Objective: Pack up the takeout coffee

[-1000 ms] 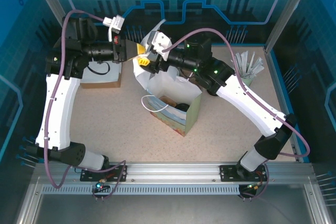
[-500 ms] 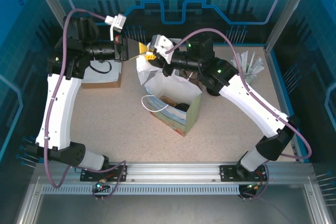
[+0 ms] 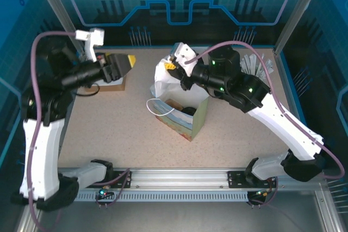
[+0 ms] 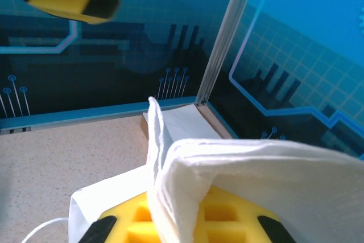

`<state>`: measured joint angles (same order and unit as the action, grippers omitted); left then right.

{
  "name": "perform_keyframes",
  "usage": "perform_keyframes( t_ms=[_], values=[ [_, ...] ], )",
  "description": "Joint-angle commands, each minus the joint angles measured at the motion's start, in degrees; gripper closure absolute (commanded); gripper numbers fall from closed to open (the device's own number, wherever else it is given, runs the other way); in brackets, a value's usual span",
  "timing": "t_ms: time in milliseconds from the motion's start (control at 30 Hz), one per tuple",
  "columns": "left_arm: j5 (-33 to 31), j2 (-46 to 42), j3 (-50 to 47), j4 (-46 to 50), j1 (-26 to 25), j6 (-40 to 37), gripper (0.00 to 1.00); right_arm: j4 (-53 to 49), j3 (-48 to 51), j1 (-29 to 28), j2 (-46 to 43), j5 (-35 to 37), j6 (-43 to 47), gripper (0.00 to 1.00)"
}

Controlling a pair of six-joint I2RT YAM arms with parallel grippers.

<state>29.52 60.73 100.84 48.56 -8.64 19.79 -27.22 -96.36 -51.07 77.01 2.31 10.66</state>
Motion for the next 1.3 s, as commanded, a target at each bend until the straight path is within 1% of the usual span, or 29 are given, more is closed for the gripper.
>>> perform_keyframes(
  t_ms=[0,133,333,600,700,800,967,1000,1100,1200,1267],
  values=[
    [-10.6,-2.4,-4.8,0.4,-0.1,-1.9,0.41,-4.8,1.0,-1.7,-0.2,9.4,-9.8,1.00],
    [-12.4,-3.6,-7.7,2.2,-0.1,-1.9,0.42,-6.8,2.8,-2.5,1.9,14.5,-17.0,1.00],
    [-11.9,-3.3,-9.6,2.5,-0.1,-1.4,0.43,-6.2,6.1,-2.6,5.1,17.5,-24.9,1.00],
    [-11.3,-2.6,-10.4,1.9,-0.2,-1.1,0.43,-10.2,7.2,-2.6,11.0,16.4,-26.0,1.00],
    [-11.2,-2.5,-10.6,1.8,-0.1,-1.1,0.43,-13.7,6.0,-1.6,13.6,13.4,-25.7,1.00],
    [-10.8,-2.3,-10.6,1.8,-0.1,-1.1,0.43,-17.3,4.9,-1.4,16.3,13.2,-23.7,1.00],
    [-10.4,-2.1,-10.6,1.7,-0.1,-0.9,0.43,-20.8,4.2,1.4,19.9,9.5,-23.0,1.00],
    [-10.2,-2.0,-10.5,1.7,-0.2,-1.0,0.43,-21.5,3.8,1.8,20.5,9.2,-22.8,0.98],
    [-10.2,-1.9,-10.4,1.7,-0.1,-1.0,0.43,-24.4,1.3,2.7,22.0,8.5,-21.7,0.89],
    [-10.3,-1.7,-10.1,1.8,-0.1,-1.2,0.43,-25.3,-1.5,2.8,20.6,8.0,-20.6,0.77],
    [-10.2,-1.6,-10.2,1.7,-0.1,-1.2,0.43,-25.3,-3.0,2.9,19.1,7.7,-20.2,0.65]
  ],
)
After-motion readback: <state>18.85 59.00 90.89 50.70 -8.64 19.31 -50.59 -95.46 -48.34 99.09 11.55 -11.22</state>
